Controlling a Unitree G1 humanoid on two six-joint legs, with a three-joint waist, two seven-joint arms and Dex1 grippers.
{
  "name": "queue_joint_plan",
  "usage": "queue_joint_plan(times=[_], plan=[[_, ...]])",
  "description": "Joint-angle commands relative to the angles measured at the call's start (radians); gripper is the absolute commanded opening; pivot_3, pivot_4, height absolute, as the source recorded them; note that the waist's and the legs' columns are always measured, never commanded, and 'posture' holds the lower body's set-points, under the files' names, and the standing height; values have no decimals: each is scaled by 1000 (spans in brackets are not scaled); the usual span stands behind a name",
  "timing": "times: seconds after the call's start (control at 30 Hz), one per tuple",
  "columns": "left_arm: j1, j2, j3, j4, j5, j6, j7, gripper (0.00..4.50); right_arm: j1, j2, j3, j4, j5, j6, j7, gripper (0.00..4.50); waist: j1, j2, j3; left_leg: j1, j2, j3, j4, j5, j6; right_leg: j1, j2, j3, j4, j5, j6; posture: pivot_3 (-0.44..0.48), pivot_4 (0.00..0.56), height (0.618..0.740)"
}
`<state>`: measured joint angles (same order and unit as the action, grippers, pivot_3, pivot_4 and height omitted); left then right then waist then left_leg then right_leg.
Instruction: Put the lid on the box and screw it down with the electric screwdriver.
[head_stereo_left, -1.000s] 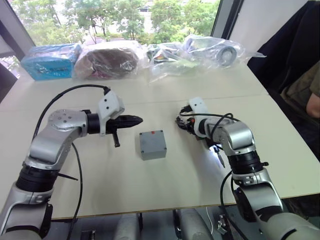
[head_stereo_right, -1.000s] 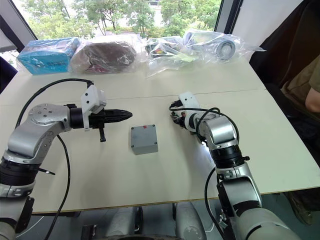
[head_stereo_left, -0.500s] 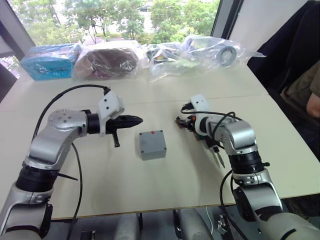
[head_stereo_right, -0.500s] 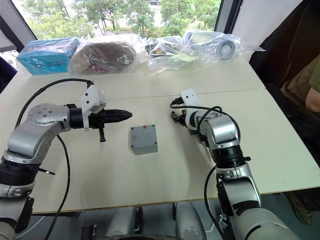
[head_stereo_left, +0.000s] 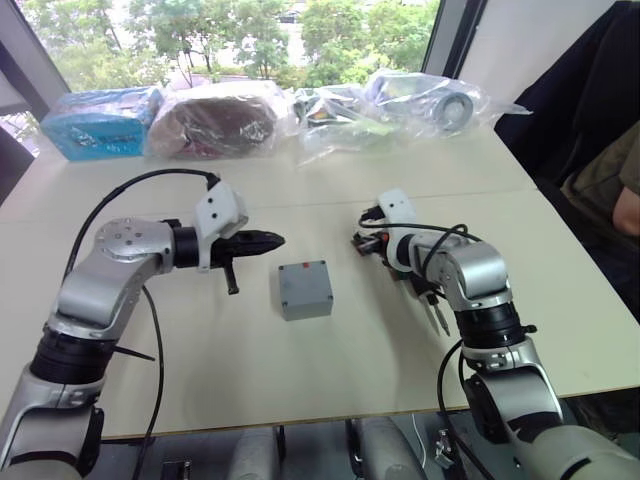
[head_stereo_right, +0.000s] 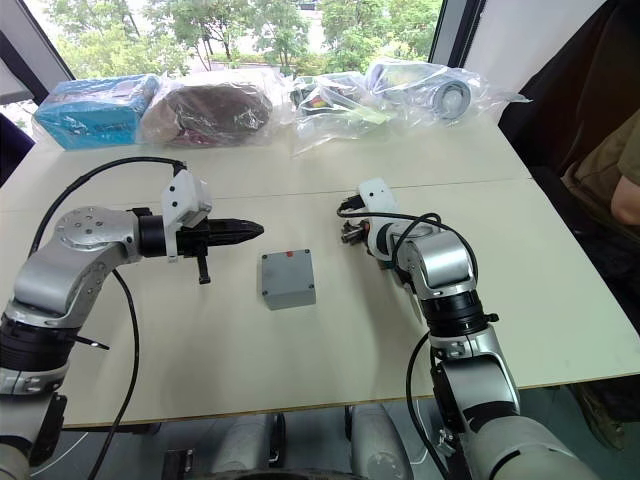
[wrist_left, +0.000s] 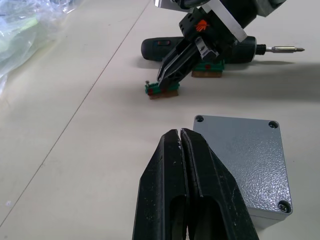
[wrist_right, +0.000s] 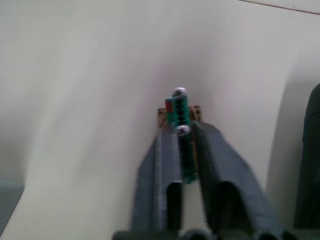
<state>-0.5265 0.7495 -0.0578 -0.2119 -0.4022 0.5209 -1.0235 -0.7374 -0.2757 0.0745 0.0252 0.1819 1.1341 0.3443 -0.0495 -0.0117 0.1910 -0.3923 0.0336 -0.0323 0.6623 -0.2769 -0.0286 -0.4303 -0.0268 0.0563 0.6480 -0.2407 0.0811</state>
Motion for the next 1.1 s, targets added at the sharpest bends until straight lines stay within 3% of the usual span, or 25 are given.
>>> queue_joint_plan(times=[0.03, 0.47, 0.8, 1.1], plan=[[-15, 7, 13, -28, -4, -3, -1, 0, -25, 4, 1, -41, 10, -15, 5, 56, 1, 0, 0, 0, 0, 0, 0, 0, 0, 0, 0, 0, 0, 0, 0, 0, 150, 740], [19, 37, 26, -24, -3, -4, -17, 0, -92, -78, -22, -148, 25, 26, 45, 56, 1, 0, 0, 0, 0, 0, 0, 0, 0, -1, 0, 0, 0, 0, 0, 0, 150, 740], [90, 108, 65, -42, -36, 12, -62, 0, -52, -127, 47, -451, 275, 150, 254, 56, 1, 0, 1, 0, 0, 0, -4, 0, 0, -2, 0, 0, -1, -1, 1, 0, 150, 740], [123, 116, 79, -66, -42, 27, -56, 0, -9, -97, 123, -389, 268, 94, 231, 56, 3, -1, 1, 0, 0, 0, -3, 0, 0, -2, -1, 0, -1, -3, -2, 0, 150, 740]])
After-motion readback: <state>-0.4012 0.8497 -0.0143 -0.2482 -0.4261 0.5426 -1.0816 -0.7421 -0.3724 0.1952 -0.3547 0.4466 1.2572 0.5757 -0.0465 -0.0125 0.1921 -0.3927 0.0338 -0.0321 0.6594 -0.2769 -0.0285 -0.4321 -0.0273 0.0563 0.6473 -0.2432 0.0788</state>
